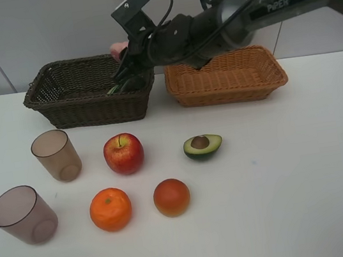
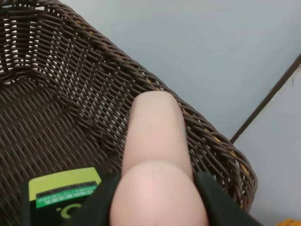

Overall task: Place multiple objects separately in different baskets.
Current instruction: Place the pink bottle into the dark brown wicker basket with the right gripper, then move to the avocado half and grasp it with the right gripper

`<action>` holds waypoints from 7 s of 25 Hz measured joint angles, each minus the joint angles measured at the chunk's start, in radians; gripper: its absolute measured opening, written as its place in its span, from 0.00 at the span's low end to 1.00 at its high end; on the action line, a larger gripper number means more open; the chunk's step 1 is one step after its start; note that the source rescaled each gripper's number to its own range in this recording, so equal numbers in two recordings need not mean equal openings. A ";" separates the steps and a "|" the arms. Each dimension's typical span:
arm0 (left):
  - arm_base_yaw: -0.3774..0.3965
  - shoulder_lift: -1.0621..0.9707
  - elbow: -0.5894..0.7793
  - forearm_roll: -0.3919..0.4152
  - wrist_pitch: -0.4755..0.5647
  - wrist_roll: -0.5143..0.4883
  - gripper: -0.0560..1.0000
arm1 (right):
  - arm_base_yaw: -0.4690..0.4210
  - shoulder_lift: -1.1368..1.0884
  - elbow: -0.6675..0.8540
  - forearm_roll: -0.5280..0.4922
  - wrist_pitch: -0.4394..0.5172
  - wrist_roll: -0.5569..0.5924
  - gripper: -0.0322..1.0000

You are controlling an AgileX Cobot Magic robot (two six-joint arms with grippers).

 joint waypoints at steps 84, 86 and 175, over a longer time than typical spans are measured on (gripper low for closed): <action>0.000 0.000 0.000 0.000 0.000 0.000 0.95 | 0.000 -0.814 0.682 -0.031 0.098 -0.029 0.96; 0.000 0.000 0.000 0.000 0.000 0.000 0.95 | 0.000 -0.848 0.696 -0.086 0.194 -0.026 0.96; 0.000 0.000 0.000 0.000 0.000 0.000 0.95 | -0.114 -0.206 0.494 -0.627 0.545 -0.162 0.24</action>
